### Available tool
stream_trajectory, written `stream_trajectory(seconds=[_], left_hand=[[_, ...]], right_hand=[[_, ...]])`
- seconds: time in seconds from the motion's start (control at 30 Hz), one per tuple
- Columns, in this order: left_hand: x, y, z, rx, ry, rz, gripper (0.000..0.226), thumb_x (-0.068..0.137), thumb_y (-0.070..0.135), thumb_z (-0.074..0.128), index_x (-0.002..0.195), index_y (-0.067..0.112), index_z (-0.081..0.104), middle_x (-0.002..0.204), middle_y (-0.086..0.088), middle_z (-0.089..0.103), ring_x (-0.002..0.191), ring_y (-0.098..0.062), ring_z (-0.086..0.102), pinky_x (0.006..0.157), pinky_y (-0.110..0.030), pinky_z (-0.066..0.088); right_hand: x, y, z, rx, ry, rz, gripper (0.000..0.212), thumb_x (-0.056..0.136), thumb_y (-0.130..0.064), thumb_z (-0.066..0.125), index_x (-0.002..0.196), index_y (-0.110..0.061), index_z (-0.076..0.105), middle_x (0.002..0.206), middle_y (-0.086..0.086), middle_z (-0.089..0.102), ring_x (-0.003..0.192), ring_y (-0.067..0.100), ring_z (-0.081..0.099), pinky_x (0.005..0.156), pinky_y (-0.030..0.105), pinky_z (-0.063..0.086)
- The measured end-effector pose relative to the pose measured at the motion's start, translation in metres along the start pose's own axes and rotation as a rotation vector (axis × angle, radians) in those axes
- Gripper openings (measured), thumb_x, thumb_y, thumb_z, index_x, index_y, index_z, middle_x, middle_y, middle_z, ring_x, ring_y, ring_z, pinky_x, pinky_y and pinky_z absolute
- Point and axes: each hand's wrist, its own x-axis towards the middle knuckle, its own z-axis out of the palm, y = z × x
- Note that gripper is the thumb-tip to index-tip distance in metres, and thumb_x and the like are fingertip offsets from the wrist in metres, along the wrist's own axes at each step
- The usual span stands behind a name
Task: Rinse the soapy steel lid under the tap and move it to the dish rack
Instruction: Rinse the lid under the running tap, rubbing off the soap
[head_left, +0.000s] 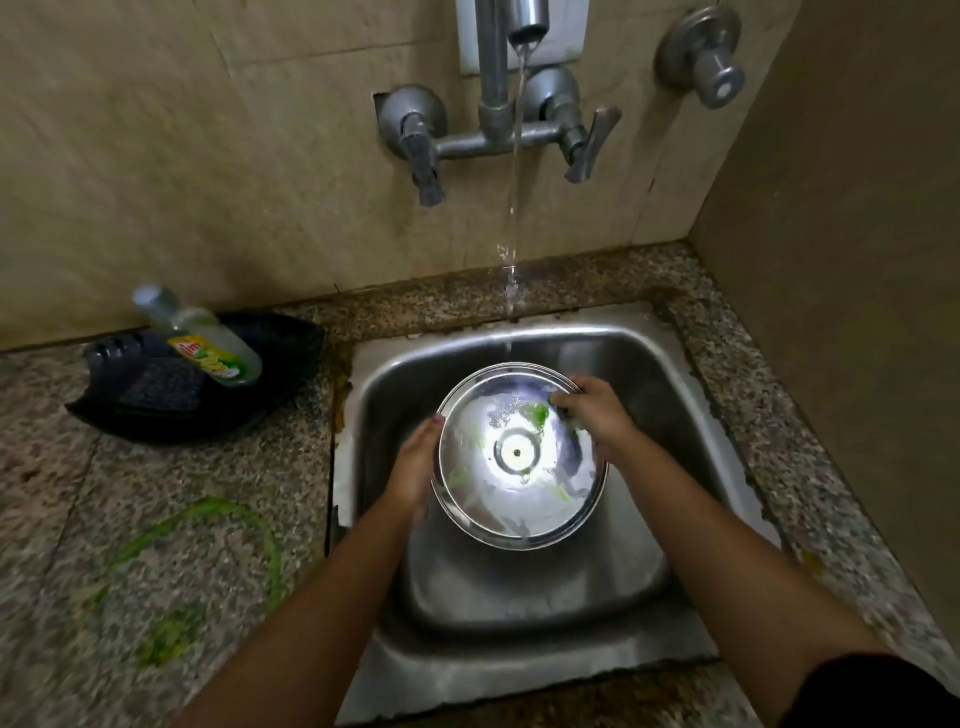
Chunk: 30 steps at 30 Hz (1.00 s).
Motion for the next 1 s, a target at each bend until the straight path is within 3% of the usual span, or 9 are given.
stream_trajectory(seconds=[0.07,0.13,0.23,0.37,0.43,0.6,0.7,0.87,1.0], left_hand=[[-0.001,0.002,0.006,-0.052,0.016,0.014,0.021,0.097,0.024,0.049,0.097,0.015,0.068,0.093,-0.006,0.068,0.085,-0.020,0.062,0.081,-0.034,0.050],[0.000,0.002,0.011,-0.098,0.073,0.008,0.023,0.097,0.028,0.050,0.097,0.015,0.069,0.094,-0.009,0.069,0.086,-0.022,0.063,0.084,-0.037,0.051],[0.002,0.005,0.021,-0.187,0.148,0.021,0.031,0.097,0.032,0.050,0.105,0.008,0.068,0.094,-0.011,0.070,0.087,-0.025,0.064,0.087,-0.040,0.051],[0.012,0.013,0.033,-0.214,0.203,0.061,0.032,0.097,0.033,0.050,0.097,0.008,0.070,0.077,-0.003,0.075,0.081,-0.024,0.068,0.082,-0.036,0.055],[0.013,0.018,0.032,-0.212,0.222,0.081,0.031,0.097,0.032,0.049,0.088,0.010,0.070,0.071,-0.001,0.075,0.073,-0.021,0.070,0.075,-0.033,0.055],[0.015,0.016,0.018,-0.102,0.253,0.092,0.034,0.095,0.036,0.052,0.079,0.013,0.071,0.080,-0.008,0.071,0.078,-0.026,0.067,0.080,-0.040,0.054],[0.012,0.009,0.025,-0.045,0.195,0.073,0.038,0.093,0.041,0.053,0.080,0.011,0.073,0.079,-0.007,0.074,0.079,-0.025,0.069,0.079,-0.039,0.055],[0.015,0.016,0.045,-0.141,0.122,0.090,0.032,0.097,0.032,0.050,0.098,0.007,0.071,0.074,0.001,0.076,0.072,-0.013,0.071,0.076,-0.028,0.055],[0.032,0.029,0.029,-0.138,0.226,0.127,0.031,0.093,0.034,0.056,0.078,0.012,0.070,0.063,0.002,0.072,0.069,-0.019,0.065,0.074,-0.032,0.052]], right_hand=[[0.004,-0.002,0.010,-0.095,0.078,-0.049,0.019,0.085,0.001,0.058,0.082,-0.017,0.063,0.071,0.002,0.063,0.067,0.020,0.057,0.064,0.030,0.045],[0.003,-0.005,0.019,-0.449,0.156,-0.135,0.029,0.089,-0.017,0.056,0.118,-0.019,0.059,0.115,0.008,0.065,0.106,0.028,0.059,0.091,0.039,0.045],[-0.009,-0.006,0.034,-1.062,0.169,-0.435,0.060,0.095,-0.037,0.044,0.149,-0.018,0.025,0.158,0.004,0.027,0.146,0.023,0.021,0.117,0.047,0.017],[-0.037,0.004,0.053,-1.216,-0.321,-0.704,0.066,0.098,-0.042,0.036,0.153,-0.020,0.005,0.163,0.000,0.002,0.150,0.018,-0.001,0.121,0.042,-0.001],[-0.047,0.018,0.044,-1.263,-0.423,-0.806,0.064,0.099,-0.046,0.030,0.153,-0.024,0.005,0.162,-0.005,0.000,0.149,0.013,-0.003,0.118,0.035,-0.003],[-0.029,0.040,-0.011,-1.396,-0.068,-0.724,0.071,0.094,-0.056,0.027,0.153,-0.020,0.012,0.162,0.001,0.008,0.149,0.019,0.007,0.120,0.041,0.008],[-0.011,0.020,0.003,-1.357,0.127,-0.620,0.073,0.095,-0.056,0.023,0.153,-0.017,0.002,0.160,0.002,-0.002,0.149,0.019,0.001,0.120,0.038,0.001],[-0.023,0.009,0.071,-1.221,-0.162,-0.826,0.067,0.098,-0.043,0.028,0.153,-0.016,0.003,0.162,0.005,0.011,0.150,0.019,0.007,0.121,0.035,0.003],[-0.045,0.048,0.037,-1.294,-0.320,-0.937,0.063,0.099,-0.050,0.026,0.153,-0.020,0.011,0.161,0.000,0.014,0.149,0.015,0.007,0.120,0.036,0.004]])
